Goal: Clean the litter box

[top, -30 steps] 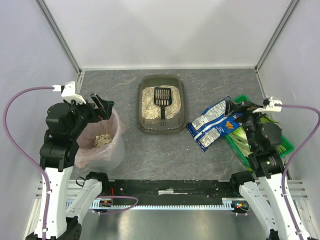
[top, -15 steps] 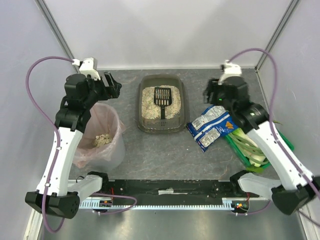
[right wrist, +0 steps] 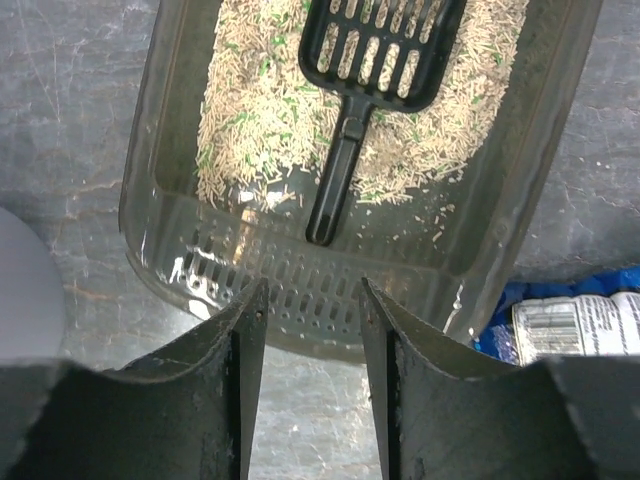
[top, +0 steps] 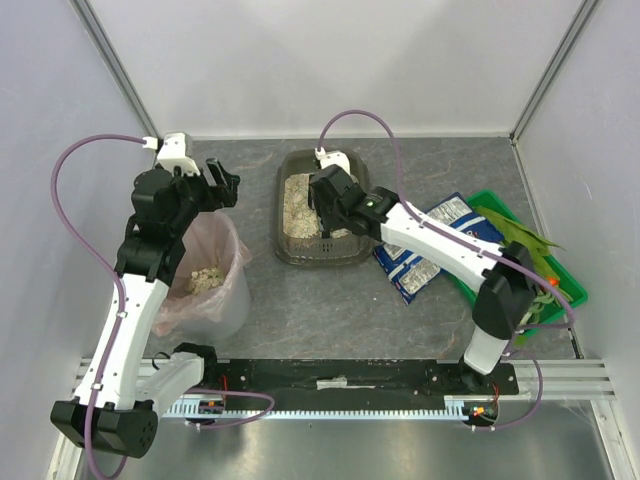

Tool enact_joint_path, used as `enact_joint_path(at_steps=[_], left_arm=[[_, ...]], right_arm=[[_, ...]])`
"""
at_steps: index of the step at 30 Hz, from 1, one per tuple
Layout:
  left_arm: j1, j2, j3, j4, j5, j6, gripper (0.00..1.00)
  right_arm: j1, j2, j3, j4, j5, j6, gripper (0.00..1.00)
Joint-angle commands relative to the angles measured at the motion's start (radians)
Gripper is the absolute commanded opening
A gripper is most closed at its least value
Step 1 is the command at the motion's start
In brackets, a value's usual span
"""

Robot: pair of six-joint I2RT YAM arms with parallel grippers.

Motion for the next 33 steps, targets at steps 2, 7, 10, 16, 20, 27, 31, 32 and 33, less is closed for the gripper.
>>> enact_joint_path(at_steps=[2, 7, 10, 16, 20, 27, 31, 32, 33], left_arm=[[-0.001, -0.005, -0.006, 0.06, -0.009, 0.027, 0.84], [-0.001, 0.007, -0.009, 0.063, -0.008, 0.016, 0.84], [-0.001, 0.006, -0.011, 0.065, -0.012, 0.019, 0.84], [-0.001, -0.017, -0.025, 0.075, -0.014, 0.019, 0.84], [-0.001, -0.01, -0.026, 0.074, -0.014, 0.016, 0.84], [-0.001, -0.008, -0.026, 0.071, -0.029, 0.019, 0.84], [-0.001, -0.007, -0.028, 0.071, -0.024, 0.019, 0.84], [-0.001, -0.007, -0.028, 0.072, -0.024, 0.019, 0.84], [-0.001, -0.004, -0.026, 0.072, -0.024, 0.019, 0.84]], right_arm=[[-0.007, 0.108, 0.124, -0.029, 0.03, 0.039, 0.47], [-0.063, 0.279, 0.28, -0.078, 0.009, -0.034, 0.48], [-0.077, 0.332, 0.316, -0.081, -0.001, -0.033, 0.48], [-0.076, 0.41, 0.311, -0.067, 0.022, -0.03, 0.53], [-0.074, 0.418, 0.251, -0.015, 0.016, -0.03, 0.54], [-0.076, 0.435, 0.181, 0.052, 0.081, -0.028, 0.5], [-0.076, 0.442, 0.164, 0.089, 0.116, -0.047, 0.47], [-0.074, 0.445, 0.162, 0.094, 0.118, -0.045, 0.47], [-0.076, 0.445, 0.156, 0.108, 0.105, -0.045, 0.47]])
